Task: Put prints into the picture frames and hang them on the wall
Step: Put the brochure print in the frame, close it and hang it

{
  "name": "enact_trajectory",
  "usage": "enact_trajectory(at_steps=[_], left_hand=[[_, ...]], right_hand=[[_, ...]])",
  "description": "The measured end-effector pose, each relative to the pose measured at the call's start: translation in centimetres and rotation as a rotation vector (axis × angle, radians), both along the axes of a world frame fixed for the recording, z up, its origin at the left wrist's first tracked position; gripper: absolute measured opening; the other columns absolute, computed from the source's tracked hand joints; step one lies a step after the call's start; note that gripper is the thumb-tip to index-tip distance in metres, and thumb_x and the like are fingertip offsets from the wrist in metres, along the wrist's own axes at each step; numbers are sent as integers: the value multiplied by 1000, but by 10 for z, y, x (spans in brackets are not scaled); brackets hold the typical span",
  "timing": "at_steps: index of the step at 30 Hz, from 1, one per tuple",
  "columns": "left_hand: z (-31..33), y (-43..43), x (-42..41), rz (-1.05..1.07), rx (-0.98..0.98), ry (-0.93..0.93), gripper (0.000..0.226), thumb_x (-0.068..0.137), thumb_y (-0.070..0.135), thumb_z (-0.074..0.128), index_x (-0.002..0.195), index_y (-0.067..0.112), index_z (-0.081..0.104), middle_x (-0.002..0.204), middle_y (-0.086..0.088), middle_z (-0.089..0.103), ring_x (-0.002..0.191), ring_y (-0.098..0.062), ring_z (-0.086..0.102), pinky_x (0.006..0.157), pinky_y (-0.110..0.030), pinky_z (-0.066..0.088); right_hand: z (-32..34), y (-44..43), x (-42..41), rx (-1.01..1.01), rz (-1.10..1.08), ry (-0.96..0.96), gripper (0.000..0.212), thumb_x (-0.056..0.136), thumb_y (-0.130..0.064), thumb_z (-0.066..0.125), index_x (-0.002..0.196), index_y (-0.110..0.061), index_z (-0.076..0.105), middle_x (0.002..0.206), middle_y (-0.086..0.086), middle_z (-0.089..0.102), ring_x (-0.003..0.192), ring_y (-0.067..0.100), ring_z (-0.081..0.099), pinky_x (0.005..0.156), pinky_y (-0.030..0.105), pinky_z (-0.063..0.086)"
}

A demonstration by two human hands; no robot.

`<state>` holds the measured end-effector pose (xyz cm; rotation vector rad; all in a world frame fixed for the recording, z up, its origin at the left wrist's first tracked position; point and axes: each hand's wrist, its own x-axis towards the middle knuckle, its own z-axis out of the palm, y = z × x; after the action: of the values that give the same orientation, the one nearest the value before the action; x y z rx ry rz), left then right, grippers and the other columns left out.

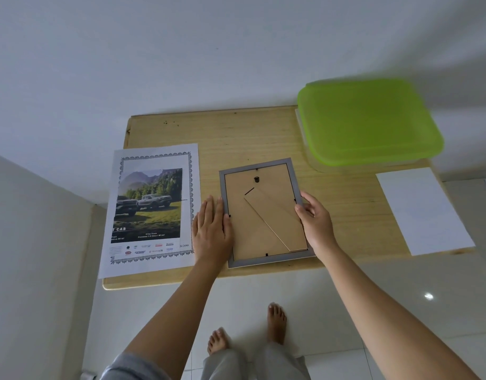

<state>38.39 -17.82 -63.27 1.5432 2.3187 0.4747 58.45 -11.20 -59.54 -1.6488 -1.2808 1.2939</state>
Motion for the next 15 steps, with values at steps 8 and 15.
enact_trajectory(at_steps=[8, 15], left_hand=[[27, 7, -10, -149, -141, 44, 48, 99, 36, 27, 143, 18, 25, 152, -9, 20, 141, -25, 18, 113, -41, 20], [87, 14, -5, -181, 35, -293, 47, 100, 30, 33, 143, 13, 30, 150, -9, 30, 138, -23, 28, 109, -36, 26]], right_hand=[[28, -5, -3, 51, -95, 79, 39, 91, -8, 54, 130, -12, 51, 92, 3, 58, 90, 11, 54, 85, 15, 43], [75, -24, 0, 238, -79, 18, 36, 92, -13, 53, 128, -16, 53, 94, 0, 61, 89, 12, 54, 74, 9, 41]])
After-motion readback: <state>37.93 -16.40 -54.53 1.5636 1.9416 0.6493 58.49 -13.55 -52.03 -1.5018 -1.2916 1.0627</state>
